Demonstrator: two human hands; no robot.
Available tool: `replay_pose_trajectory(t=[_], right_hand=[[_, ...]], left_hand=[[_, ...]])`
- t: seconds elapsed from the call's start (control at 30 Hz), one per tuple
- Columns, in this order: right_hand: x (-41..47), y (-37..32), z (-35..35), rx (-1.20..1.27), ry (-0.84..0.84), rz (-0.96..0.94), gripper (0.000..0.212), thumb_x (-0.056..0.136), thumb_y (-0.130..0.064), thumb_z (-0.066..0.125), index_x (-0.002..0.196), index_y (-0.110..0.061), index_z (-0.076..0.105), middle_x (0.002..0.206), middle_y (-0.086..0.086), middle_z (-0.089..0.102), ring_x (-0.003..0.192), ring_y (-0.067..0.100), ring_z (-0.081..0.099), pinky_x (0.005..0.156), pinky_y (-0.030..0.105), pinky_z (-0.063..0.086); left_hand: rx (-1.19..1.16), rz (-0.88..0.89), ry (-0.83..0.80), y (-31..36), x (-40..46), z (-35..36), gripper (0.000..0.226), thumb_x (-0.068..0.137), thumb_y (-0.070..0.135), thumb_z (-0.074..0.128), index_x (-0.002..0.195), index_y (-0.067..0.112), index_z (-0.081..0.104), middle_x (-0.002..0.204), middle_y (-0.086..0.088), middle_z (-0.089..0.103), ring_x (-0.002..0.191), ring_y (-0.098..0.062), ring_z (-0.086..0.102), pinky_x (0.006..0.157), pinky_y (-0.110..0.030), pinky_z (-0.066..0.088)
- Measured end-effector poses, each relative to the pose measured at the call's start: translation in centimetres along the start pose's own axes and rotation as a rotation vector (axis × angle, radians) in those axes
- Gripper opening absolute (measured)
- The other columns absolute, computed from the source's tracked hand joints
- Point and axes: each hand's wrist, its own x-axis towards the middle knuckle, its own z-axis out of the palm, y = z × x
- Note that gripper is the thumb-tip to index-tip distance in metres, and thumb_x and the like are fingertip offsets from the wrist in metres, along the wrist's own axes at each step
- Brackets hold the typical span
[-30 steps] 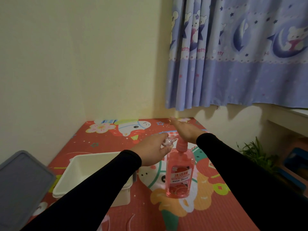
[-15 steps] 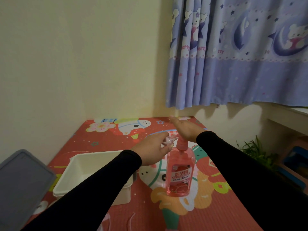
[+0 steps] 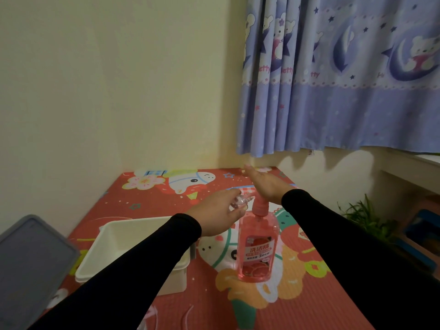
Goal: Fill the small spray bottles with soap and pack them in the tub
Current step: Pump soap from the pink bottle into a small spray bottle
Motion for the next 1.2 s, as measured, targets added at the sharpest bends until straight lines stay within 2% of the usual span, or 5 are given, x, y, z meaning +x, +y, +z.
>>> replay_pose_trajectory(t=[0.17, 0.33, 0.7, 0.9, 1.2], right_hand=[[0.1, -0.2, -0.2, 0.036, 0.033, -0.014, 0.077, 0.095, -0.064, 0.009, 0.144, -0.014, 0.042, 0.153, 0.009, 0.037, 0.142, 0.023, 0.032, 0.116, 0.037, 0.021], [0.2, 0.4, 1.0, -0.030, -0.012, 0.025, 0.081, 0.093, -0.067, 0.004, 0.144, -0.018, 0.043, 0.152, 0.008, 0.040, 0.141, 0.025, 0.034, 0.117, 0.040, 0.021], [0.1, 0.0, 0.0, 0.053, 0.032, -0.008, 0.076, 0.095, -0.064, 0.010, 0.143, -0.015, 0.044, 0.152, 0.007, 0.038, 0.142, 0.022, 0.033, 0.118, 0.039, 0.020], [0.1, 0.2, 0.5, -0.036, -0.020, -0.002, 0.073, 0.098, -0.058, 0.006, 0.147, -0.013, 0.037, 0.155, 0.008, 0.033, 0.145, 0.021, 0.027, 0.118, 0.034, 0.014], [-0.9, -0.9, -1.1, -0.052, 0.084, -0.050, 0.070, 0.098, -0.058, 0.010, 0.142, -0.016, 0.047, 0.148, 0.012, 0.043, 0.137, 0.026, 0.038, 0.107, 0.032, 0.028]], left_hand=[[-0.018, 0.025, 0.033, -0.2, 0.1, 0.0, 0.038, 0.098, 0.039, 0.048, 0.131, 0.018, 0.046, 0.123, 0.000, 0.055, 0.092, -0.013, 0.050, 0.079, -0.026, 0.036], [-0.012, 0.008, 0.012, -0.7, 0.1, 1.0, 0.046, 0.098, 0.040, 0.048, 0.138, 0.018, 0.042, 0.131, 0.000, 0.054, 0.106, -0.017, 0.052, 0.083, -0.026, 0.036], [-0.039, 0.044, 0.042, -0.4, 0.1, 0.3, 0.034, 0.097, 0.037, 0.051, 0.127, 0.021, 0.048, 0.121, 0.004, 0.058, 0.094, -0.014, 0.056, 0.082, -0.029, 0.042], [-0.039, 0.026, 0.012, -0.7, 0.2, 0.9, 0.046, 0.097, 0.042, 0.049, 0.138, 0.021, 0.042, 0.130, 0.004, 0.055, 0.107, -0.015, 0.055, 0.087, -0.028, 0.041], [-0.195, 0.011, 0.044, 0.1, -0.3, -0.3, 0.021, 0.095, 0.037, 0.055, 0.112, 0.026, 0.051, 0.112, 0.009, 0.060, 0.091, -0.014, 0.059, 0.082, -0.032, 0.049]])
